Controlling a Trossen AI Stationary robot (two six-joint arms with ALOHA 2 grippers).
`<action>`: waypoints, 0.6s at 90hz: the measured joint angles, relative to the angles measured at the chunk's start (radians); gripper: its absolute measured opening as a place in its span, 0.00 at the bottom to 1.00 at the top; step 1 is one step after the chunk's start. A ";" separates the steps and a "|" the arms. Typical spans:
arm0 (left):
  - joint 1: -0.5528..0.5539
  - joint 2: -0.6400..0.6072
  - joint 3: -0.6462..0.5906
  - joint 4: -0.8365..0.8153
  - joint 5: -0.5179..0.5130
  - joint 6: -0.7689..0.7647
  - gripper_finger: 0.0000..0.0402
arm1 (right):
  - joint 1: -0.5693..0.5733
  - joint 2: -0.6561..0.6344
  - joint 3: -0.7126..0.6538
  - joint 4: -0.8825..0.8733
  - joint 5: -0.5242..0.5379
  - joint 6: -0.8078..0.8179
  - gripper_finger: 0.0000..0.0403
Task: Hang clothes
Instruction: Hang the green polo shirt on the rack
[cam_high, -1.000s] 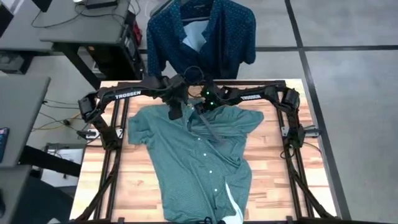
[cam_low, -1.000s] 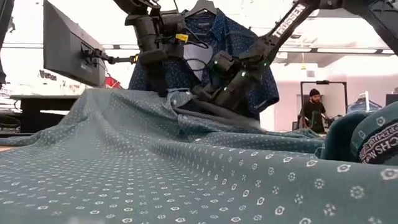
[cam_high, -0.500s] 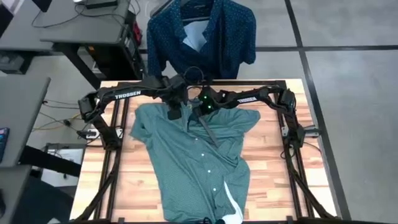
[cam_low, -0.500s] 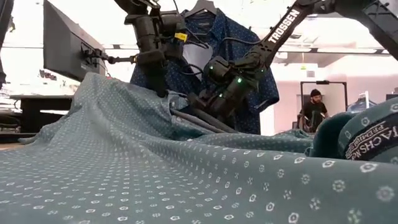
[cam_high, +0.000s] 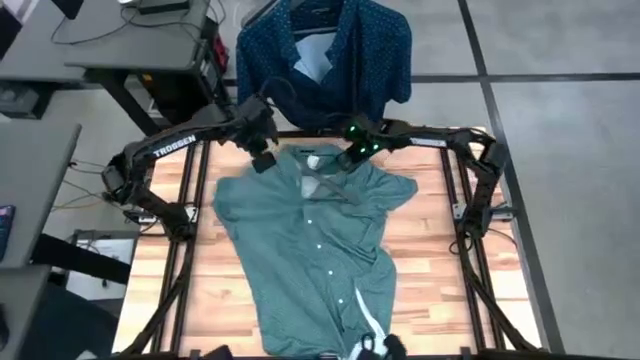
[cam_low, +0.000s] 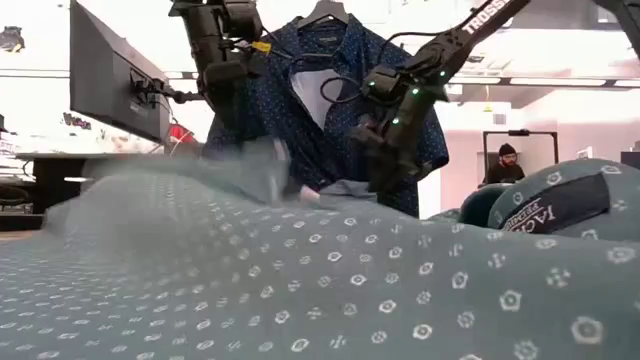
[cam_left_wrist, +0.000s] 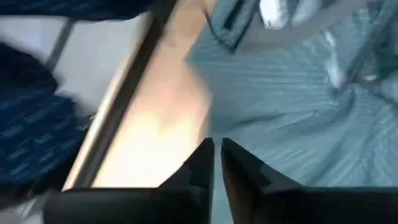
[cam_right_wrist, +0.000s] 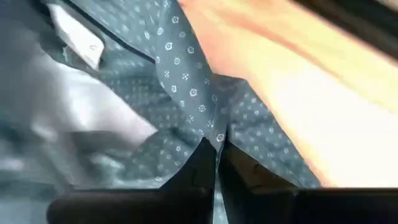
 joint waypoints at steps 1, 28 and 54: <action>0.004 -0.001 0.000 0.005 -0.002 -0.005 0.00 | -0.004 -0.005 0.000 -0.006 0.000 -0.003 0.00; 0.038 0.000 0.000 0.068 0.084 -0.001 0.01 | -0.042 -0.047 0.000 -0.038 0.002 -0.032 0.00; 0.052 0.042 -0.057 0.220 0.323 -0.055 0.05 | -0.035 -0.043 0.000 -0.051 -0.011 -0.058 0.00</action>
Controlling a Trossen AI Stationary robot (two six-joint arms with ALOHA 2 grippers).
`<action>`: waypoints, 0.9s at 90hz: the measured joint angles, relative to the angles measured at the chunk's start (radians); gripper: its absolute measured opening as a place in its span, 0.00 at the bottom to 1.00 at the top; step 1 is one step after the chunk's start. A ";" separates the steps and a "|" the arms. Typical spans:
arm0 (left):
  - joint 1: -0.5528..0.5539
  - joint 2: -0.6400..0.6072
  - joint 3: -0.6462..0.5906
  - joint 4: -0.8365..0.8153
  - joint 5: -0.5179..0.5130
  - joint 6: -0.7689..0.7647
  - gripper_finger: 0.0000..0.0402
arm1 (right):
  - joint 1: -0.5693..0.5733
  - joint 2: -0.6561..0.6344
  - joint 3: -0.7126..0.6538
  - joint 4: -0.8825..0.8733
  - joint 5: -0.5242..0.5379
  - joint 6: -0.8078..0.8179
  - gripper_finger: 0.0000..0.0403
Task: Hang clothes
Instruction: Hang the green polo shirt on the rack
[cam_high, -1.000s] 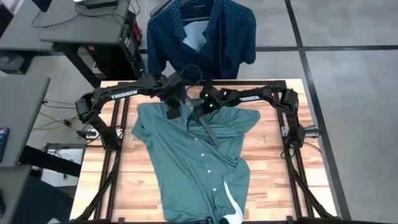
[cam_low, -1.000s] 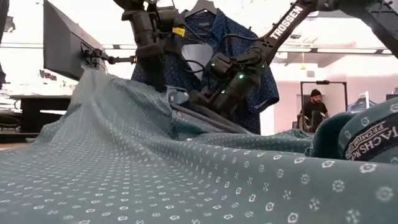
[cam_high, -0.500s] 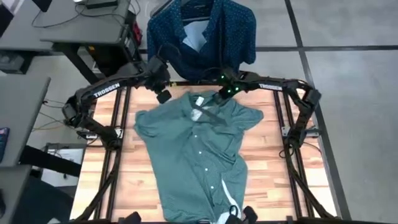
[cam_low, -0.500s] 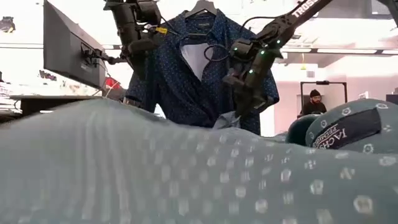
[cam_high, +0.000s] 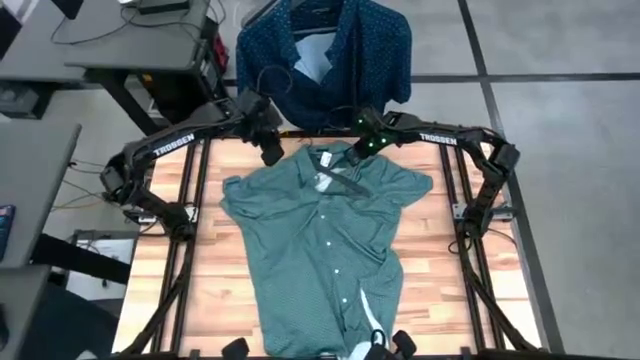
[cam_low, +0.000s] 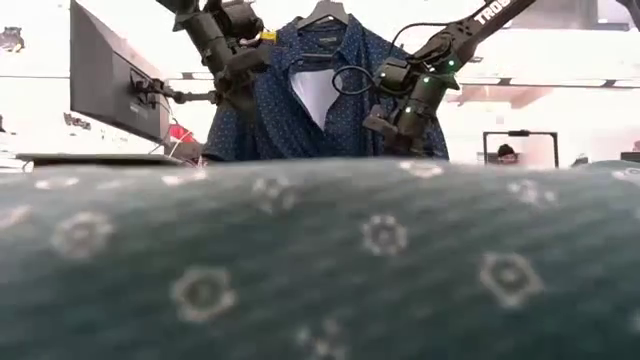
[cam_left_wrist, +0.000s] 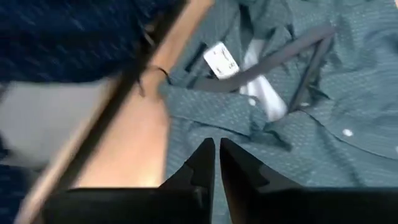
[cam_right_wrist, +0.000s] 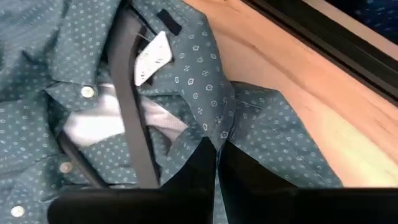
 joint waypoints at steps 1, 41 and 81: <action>0.003 0.007 -0.001 -0.004 0.011 -0.007 0.06 | -0.001 0.000 0.000 -0.001 -0.001 -0.003 0.00; -0.025 0.367 -0.032 0.015 0.093 -0.052 0.38 | -0.022 0.001 0.000 -0.033 -0.032 -0.112 0.00; -0.075 0.405 -0.030 0.114 -0.110 -0.068 0.39 | -0.078 0.001 0.000 -0.039 -0.073 -0.238 0.00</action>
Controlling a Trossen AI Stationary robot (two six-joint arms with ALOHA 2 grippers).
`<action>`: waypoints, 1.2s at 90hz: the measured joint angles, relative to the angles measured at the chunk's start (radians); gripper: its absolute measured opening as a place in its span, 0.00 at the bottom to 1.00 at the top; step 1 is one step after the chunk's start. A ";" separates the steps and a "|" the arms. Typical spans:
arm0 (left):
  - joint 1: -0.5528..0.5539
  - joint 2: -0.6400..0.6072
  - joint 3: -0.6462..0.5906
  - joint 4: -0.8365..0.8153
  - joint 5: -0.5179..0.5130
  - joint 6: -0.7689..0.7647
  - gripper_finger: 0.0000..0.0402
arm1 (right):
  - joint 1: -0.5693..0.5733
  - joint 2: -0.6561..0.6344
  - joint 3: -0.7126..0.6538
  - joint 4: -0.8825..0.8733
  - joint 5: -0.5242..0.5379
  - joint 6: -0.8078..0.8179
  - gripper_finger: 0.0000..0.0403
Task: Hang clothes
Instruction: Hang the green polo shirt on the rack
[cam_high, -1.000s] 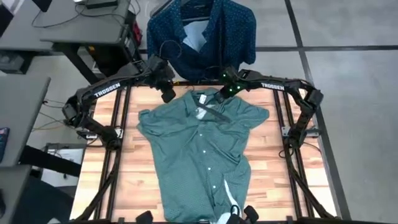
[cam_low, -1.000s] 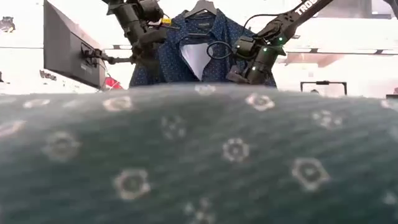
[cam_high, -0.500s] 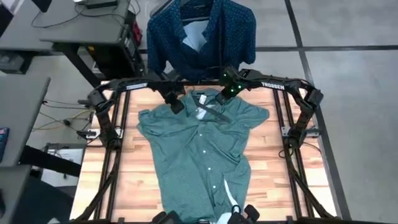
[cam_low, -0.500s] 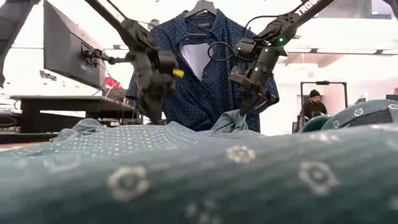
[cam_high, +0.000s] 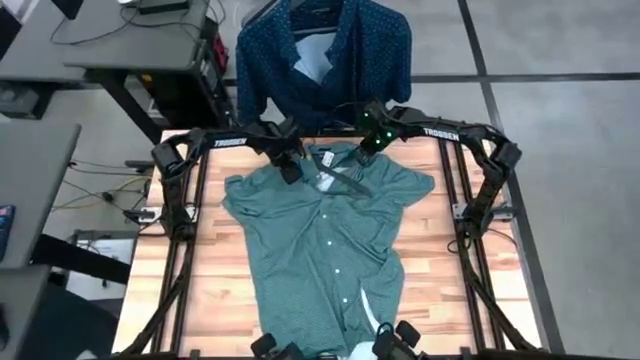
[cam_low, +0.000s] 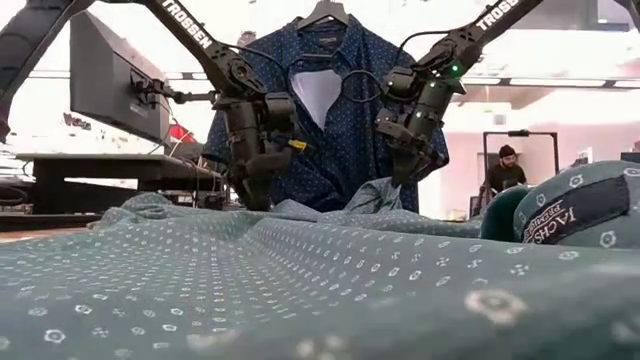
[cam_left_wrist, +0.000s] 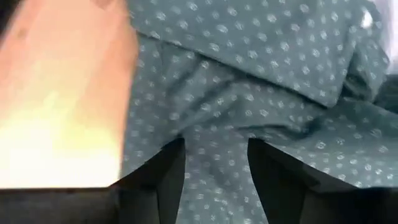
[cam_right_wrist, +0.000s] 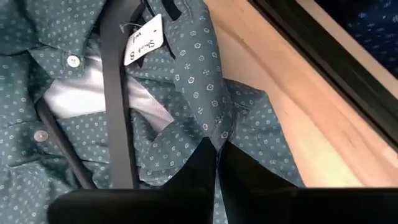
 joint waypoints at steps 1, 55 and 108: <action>-0.002 0.001 0.000 -0.003 0.000 -0.001 0.39 | -0.002 0.000 0.000 0.000 -0.003 -0.002 0.00; -0.028 0.141 0.009 0.053 -0.053 -0.025 0.14 | -0.021 0.000 0.000 0.005 -0.038 -0.064 0.00; 0.065 -0.228 -0.004 -0.079 -0.183 -0.085 0.14 | -0.116 0.000 0.000 -0.100 -0.039 -0.077 0.00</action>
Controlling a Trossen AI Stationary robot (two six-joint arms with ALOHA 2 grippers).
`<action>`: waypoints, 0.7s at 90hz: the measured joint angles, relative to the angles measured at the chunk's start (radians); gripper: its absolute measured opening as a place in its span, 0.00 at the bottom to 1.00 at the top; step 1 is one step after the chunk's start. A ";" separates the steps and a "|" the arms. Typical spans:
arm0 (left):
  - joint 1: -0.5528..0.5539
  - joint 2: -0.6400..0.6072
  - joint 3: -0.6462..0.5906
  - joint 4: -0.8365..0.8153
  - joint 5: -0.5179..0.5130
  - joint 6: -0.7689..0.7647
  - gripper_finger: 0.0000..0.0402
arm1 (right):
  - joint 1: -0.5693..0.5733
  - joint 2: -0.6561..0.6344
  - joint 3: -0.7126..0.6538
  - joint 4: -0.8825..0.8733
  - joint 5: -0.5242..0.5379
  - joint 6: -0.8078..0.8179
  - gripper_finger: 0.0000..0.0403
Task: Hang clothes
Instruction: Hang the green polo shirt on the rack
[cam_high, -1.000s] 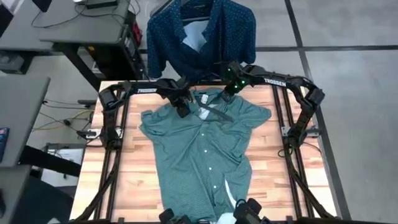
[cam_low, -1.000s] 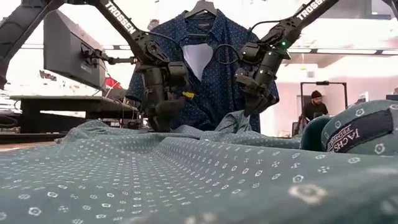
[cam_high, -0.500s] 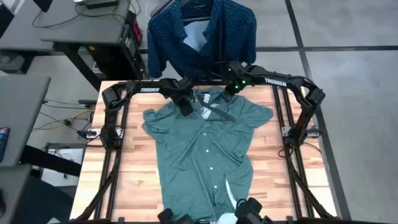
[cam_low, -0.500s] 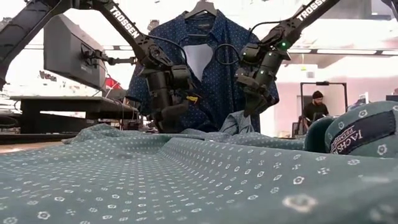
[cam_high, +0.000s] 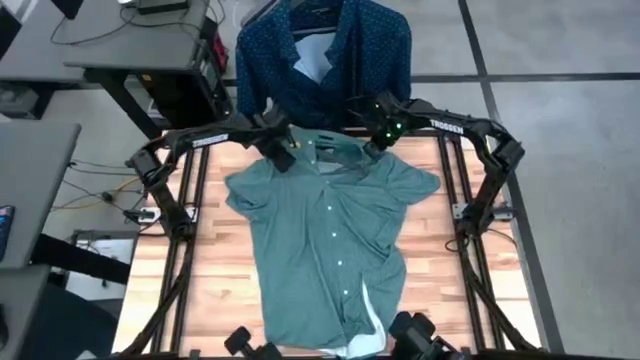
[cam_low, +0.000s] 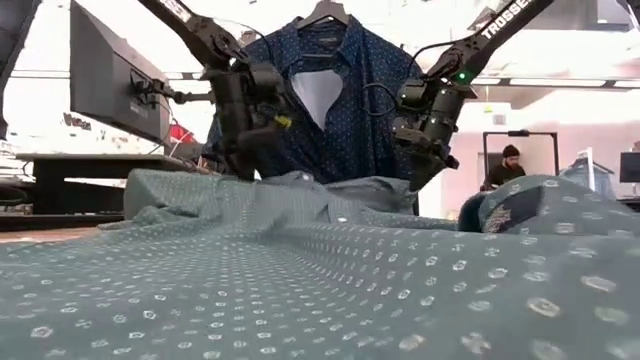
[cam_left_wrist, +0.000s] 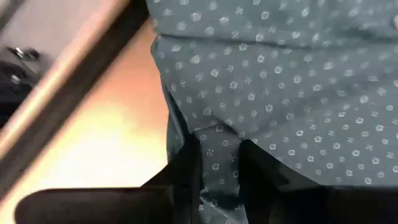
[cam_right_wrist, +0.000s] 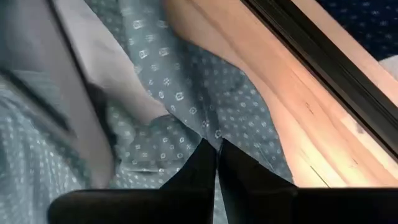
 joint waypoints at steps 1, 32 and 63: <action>0.002 -0.006 0.001 -0.001 -0.003 0.001 0.14 | -0.002 0.000 0.000 -0.001 0.000 -0.001 0.00; 0.055 -0.027 0.002 -0.037 -0.083 0.000 0.14 | 0.013 0.000 0.001 -0.052 -0.004 0.013 0.00; 0.035 0.032 0.002 -0.030 -0.105 0.002 0.14 | 0.122 -0.128 0.114 -0.009 -0.081 0.200 0.00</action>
